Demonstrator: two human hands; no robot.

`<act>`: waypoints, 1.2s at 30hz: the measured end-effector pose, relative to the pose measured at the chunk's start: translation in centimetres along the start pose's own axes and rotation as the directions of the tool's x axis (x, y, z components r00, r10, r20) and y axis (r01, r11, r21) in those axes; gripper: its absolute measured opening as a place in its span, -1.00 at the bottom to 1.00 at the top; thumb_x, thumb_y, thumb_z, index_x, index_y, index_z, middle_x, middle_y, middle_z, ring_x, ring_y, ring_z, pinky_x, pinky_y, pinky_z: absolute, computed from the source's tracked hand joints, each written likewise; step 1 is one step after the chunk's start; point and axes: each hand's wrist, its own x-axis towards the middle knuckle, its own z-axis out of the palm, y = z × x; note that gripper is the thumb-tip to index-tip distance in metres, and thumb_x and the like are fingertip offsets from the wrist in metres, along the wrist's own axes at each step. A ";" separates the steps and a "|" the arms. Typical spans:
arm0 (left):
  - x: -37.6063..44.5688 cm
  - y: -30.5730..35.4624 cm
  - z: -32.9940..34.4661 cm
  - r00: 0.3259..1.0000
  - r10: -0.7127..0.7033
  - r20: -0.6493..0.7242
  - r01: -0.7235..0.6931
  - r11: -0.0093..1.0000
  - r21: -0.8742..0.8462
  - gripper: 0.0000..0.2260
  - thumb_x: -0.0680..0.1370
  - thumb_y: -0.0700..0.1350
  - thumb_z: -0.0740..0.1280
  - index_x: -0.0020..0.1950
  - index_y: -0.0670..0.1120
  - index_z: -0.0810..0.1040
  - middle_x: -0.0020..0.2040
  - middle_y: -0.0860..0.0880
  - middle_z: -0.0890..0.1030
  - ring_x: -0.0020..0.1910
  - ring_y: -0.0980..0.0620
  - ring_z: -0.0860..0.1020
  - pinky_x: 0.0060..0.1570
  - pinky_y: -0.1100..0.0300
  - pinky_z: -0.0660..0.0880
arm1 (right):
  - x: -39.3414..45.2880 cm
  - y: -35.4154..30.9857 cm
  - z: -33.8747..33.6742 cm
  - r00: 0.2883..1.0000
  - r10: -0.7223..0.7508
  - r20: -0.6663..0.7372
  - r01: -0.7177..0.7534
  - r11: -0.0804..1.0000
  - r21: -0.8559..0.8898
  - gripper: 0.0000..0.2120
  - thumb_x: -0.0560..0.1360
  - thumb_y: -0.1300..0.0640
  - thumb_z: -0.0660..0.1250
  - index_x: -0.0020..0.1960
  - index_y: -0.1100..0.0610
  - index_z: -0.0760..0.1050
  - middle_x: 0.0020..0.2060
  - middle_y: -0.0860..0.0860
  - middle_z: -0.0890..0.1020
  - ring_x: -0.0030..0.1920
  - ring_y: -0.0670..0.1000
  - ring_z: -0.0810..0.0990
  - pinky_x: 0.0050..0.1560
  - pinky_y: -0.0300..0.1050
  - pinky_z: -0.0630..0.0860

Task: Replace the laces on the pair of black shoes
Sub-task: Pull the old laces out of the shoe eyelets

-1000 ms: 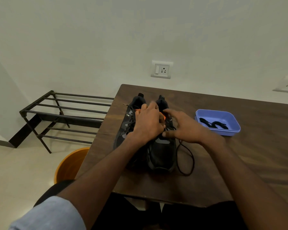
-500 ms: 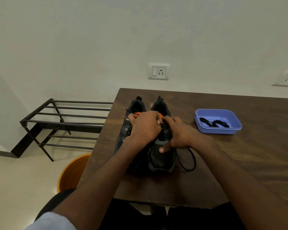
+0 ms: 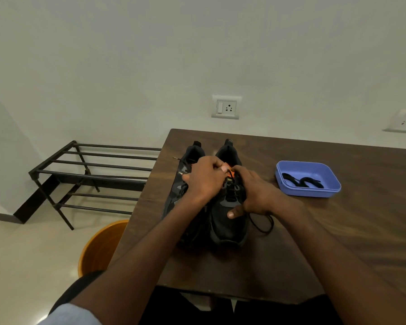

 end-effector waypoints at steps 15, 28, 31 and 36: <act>0.0 0.7 -0.8 0.994 0.110 -0.022 -0.104 0.976 0.191 -0.84 0.63 -0.22 0.26 -0.02 0.04 0.53 -0.18 0.07 0.64 -0.10 0.11 0.59 0.17 0.00 0.33 | 0.3 0.0 0.2 1.000 -0.017 -0.007 0.017 1.000 0.014 0.30 0.24 -0.08 0.70 0.66 -0.11 -0.15 0.61 -0.01 0.15 0.53 0.16 0.33 0.44 0.20 0.43; 0.0 -0.3 -0.6 0.955 0.295 -0.026 -0.270 0.903 0.333 -0.88 0.59 -0.13 0.40 -0.14 0.03 0.58 -0.12 0.10 0.58 -0.13 0.10 0.57 0.07 -0.03 0.57 | 0.1 0.0 0.2 1.000 -0.020 -0.003 0.020 1.000 0.001 0.28 0.27 -0.09 0.69 0.66 -0.11 -0.15 0.61 0.02 0.13 0.52 0.18 0.33 0.41 0.20 0.46; -0.3 1.5 -1.0 0.985 0.119 -0.128 -0.154 0.939 -0.306 -0.91 0.66 -0.24 0.31 -0.04 -0.14 0.55 -0.12 -0.01 0.71 -0.09 0.09 0.68 -0.02 0.06 0.62 | 0.2 0.1 0.1 1.000 -0.021 -0.015 0.021 1.000 -0.006 0.30 0.24 -0.12 0.70 0.66 -0.10 -0.14 0.60 0.01 0.14 0.53 0.17 0.32 0.43 0.21 0.44; 0.1 1.4 -1.5 0.979 0.202 -0.018 -0.202 0.972 -0.120 -0.98 0.66 -0.19 0.33 0.04 -0.11 0.51 -0.09 -0.04 0.62 -0.17 0.07 0.62 -0.13 0.21 0.54 | 0.2 0.1 0.1 1.000 -0.009 -0.003 0.009 1.000 -0.025 0.30 0.22 -0.17 0.69 0.65 -0.16 -0.15 0.59 0.01 0.17 0.51 0.19 0.35 0.37 0.23 0.48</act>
